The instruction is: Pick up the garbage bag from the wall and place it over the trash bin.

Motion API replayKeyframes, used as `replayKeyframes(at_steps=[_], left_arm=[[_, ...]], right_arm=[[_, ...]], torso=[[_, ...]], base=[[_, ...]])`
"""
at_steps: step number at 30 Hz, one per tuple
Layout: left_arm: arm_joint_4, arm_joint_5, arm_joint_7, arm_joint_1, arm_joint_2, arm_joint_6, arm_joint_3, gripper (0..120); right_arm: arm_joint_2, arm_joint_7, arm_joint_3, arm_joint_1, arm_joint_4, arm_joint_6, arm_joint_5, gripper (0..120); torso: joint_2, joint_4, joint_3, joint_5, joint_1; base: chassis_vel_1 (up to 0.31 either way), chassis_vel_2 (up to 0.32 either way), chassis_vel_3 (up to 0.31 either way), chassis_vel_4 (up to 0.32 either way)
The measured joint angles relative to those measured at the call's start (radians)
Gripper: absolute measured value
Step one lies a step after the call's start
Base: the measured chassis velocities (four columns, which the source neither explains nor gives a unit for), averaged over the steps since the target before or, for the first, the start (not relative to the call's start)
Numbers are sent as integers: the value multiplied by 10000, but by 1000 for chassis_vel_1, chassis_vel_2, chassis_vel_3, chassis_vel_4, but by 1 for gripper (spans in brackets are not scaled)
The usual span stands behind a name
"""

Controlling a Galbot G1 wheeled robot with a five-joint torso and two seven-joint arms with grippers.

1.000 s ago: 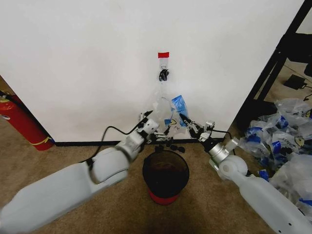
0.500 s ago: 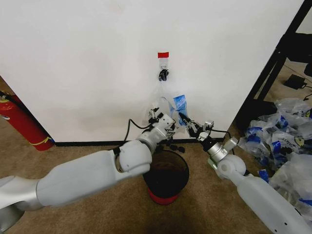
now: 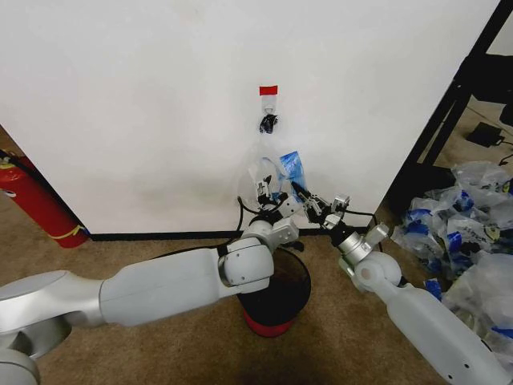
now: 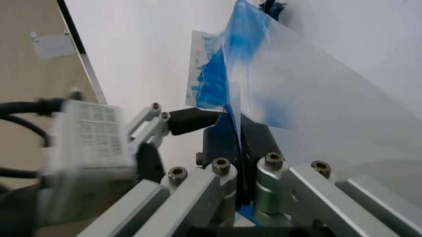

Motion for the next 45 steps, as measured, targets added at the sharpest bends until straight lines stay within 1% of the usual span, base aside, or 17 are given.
replayKeyframes(at_steps=[4, 10, 20, 22, 24, 27, 28, 31, 32, 34, 36, 37, 38, 40, 43, 44, 45], left_arm=[[74, 151, -15, 56, 185, -17, 4, 100], [60, 333, -1, 171, 676, -41, -158, 100], [-244, 324, -64, 264, 905, -61, -420, 100], [-340, 313, -84, 319, 982, -63, -453, 97], [-384, 305, -85, 366, 1014, -66, -486, 93], [-303, 291, -24, 421, 980, -70, -588, 81], [-303, 291, -24, 421, 980, -70, -588, 81], [-127, 285, 104, 424, 896, -95, -659, 68], [-104, 282, 119, 421, 881, -112, -663, 67], [13, 269, 185, 370, 766, -218, -702, 56], [30, 263, 192, 351, 732, -249, -713, 54], [35, 253, 193, 333, 701, -273, -719, 48], [32, 231, 193, 317, 678, -289, -719, 45], [-13, 133, 165, 295, 665, -328, -719, 34], [-45, 71, 106, 295, 660, -438, -748, 23], [-45, 71, 106, 295, 660, -438, -748, 23], [-46, 65, 90, 310, 658, -495, -783, 18]], right_arm=[[-47, -114, 93, -57, 25, 33, -106, 0], [-110, -201, 339, -172, 96, 82, -164, 0], [-193, -294, 512, -367, 89, 132, -338, 0], [-209, -302, 561, -424, 68, 143, -355, 0], [-222, -315, 606, -475, 54, 160, -365, 0], [-254, -321, 650, -556, 57, 175, -367, 0], [-254, -321, 650, -556, 57, 175, -367, 0], [-294, -328, 670, -601, 76, 177, -369, 0], [-296, -330, 675, -606, 80, 177, -369, 0], [-314, -356, 699, -637, 95, 178, -373, 0], [-318, -365, 708, -652, 101, 177, -374, 0], [-322, -368, 719, -668, 105, 178, -376, 0], [-326, -372, 732, -687, 108, 178, -379, 0], [-331, -387, 769, -747, 114, 178, -401, 0], [-336, -403, 814, -837, 131, 177, -417, 0], [-336, -403, 814, -837, 131, 177, -417, 0], [-342, -406, 825, -870, 132, 177, -430, 0]], torso=[[0, 1, -1, -2, 0], [0, 3, 0, -3, -1], [0, 1, 0, -3, -1], [0, 2, 0, -3, -1], [0, 2, 0, -3, -1], [0, 2, -1, -2, -1], [0, 2, -1, -2, -1], [0, 2, -1, -2, -1], [0, 2, 0, -2, -1], [0, 2, -1, -2, -1], [0, 1, 0, -2, -1], [0, 0, 0, -1, 0], [0, 0, -1, 0, -1], [0, 2, 0, 0, -1], [0, 1, -1, -1, -1], [0, 1, -1, -1, -1], [0, 1, -1, -1, -1]], base=[[0, 0, 0, 0], [0, 0, 0, 0], [0, 0, 0, 0], [0, 0, 0, 0], [0, 0, 0, 0], [0, 0, 0, 0], [0, 0, 0, 0], [0, 0, 0, 0], [0, 0, 0, 0], [0, 0, 0, 0], [0, 0, 0, 0], [0, 0, 0, 0], [0, 0, 0, 0], [0, 0, 0, 0], [0, 0, 0, 0], [0, 0, 0, 0], [0, 0, 0, 0]])
